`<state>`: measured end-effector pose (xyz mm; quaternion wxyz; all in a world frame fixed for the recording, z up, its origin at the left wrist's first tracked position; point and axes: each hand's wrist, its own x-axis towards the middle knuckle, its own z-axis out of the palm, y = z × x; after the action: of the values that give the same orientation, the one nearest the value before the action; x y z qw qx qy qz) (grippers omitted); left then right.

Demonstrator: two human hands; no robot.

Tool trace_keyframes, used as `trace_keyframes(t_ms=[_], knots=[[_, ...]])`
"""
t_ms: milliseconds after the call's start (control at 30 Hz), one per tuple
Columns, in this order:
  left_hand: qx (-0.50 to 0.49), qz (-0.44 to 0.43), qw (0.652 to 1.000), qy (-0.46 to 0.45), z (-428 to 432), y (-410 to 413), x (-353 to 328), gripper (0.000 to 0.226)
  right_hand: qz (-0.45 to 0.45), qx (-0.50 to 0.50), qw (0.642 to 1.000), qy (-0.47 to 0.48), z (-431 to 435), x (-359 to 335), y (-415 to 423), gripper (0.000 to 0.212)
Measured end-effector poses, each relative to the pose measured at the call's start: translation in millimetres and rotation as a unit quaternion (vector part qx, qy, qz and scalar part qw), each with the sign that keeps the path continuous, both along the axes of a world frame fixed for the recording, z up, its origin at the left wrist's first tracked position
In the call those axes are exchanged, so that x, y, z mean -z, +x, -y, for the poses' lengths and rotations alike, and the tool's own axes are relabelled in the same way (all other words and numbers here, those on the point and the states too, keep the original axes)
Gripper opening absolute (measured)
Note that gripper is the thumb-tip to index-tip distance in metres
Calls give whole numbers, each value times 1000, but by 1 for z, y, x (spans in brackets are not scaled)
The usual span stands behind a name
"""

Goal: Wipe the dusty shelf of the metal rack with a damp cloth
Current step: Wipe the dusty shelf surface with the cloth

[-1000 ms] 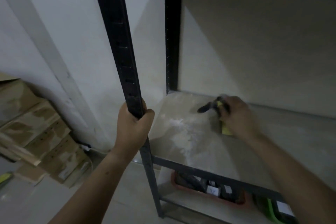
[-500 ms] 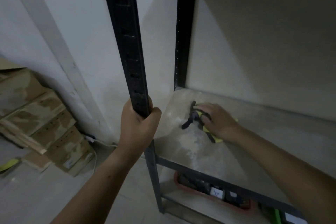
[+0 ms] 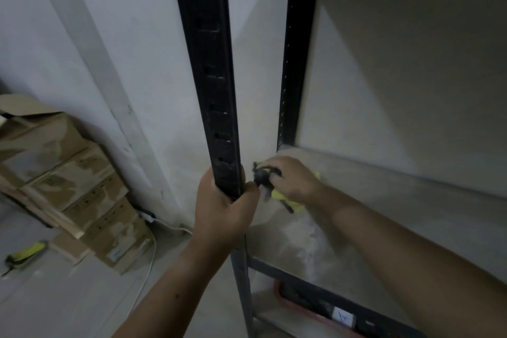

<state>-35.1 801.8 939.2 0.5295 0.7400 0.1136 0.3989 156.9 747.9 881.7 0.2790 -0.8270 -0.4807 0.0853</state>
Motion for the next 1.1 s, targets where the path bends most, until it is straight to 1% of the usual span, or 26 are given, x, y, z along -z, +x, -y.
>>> trace_keyframes(t_ms=[33,67,133,167,200,233,267,300,367,400,433,467,500,533,567,600,633,667,700,733,767,833,900,1000,1100], knots=[[4,-1,1000,0,-1,0,0,21,-16,-14,1000,-7,0,-5,2,35],[2,-4,1000,-1,-1,-1,0,22,-12,-1,1000,5,2,-7,11,35],[-6,-7,1000,-1,-1,-1,0,22,34,90,995,41,15,-6,39,36],[-8,-6,1000,-2,0,-1,0,22,69,142,987,24,25,-3,51,34],[-8,-6,1000,-4,1,-1,0,21,97,173,980,-8,32,1,58,32],[-9,-5,1000,-6,1,0,0,20,113,179,977,-27,36,6,57,31],[-10,-3,1000,-7,1,0,0,20,113,154,981,-21,35,11,50,31],[-12,1,1000,-4,1,1,0,20,106,101,989,-9,31,12,36,33],[-9,5,1000,5,0,1,0,21,82,-41,996,-14,22,9,5,39],[-5,6,1000,8,0,1,0,21,59,-91,994,-24,20,5,-7,41],[-4,4,1000,11,0,1,0,22,27,-109,993,-27,21,1,-15,41],[-3,1,1000,13,0,0,0,22,-12,-91,996,-12,26,-3,-14,41],[-2,-3,1000,12,0,-1,-1,22,-34,-47,998,21,36,-9,-11,40],[-1,-5,1000,6,0,-2,-1,22,-31,16,998,58,49,-13,-4,39],[1,-6,1000,-2,1,-2,-1,23,-4,89,993,84,66,-16,3,38],[0,-8,1000,-10,1,-2,-1,24,34,164,983,80,88,-15,12,37],[-2,-8,1000,-16,2,-1,-1,23,81,225,970,42,112,-14,18,36],[-3,-7,1000,-21,3,-1,-1,23,117,254,960,-21,136,-11,20,38],[-1,-3,1000,-22,4,-1,-2,22,128,262,953,-89,157,-7,15,42],[2,0,1000,-22,5,-1,-3,22,114,263,949,-135,176,-2,6,45],[3,2,1000,-22,5,-1,-3,22,96,258,949,-153,189,2,-6,44],[-1,3,1000,-21,6,0,-3,22,98,245,955,-139,199,10,-33,46],[-2,4,1000,-20,6,0,-3,22,120,258,951,-120,185,10,-58,50],[5,7,1000,-20,5,-1,-2,23,153,285,942,-91,142,16,-87,49],[3,8,1000,-19,5,-1,-3,24,154,252,954,-54,89,17,-117,44]])
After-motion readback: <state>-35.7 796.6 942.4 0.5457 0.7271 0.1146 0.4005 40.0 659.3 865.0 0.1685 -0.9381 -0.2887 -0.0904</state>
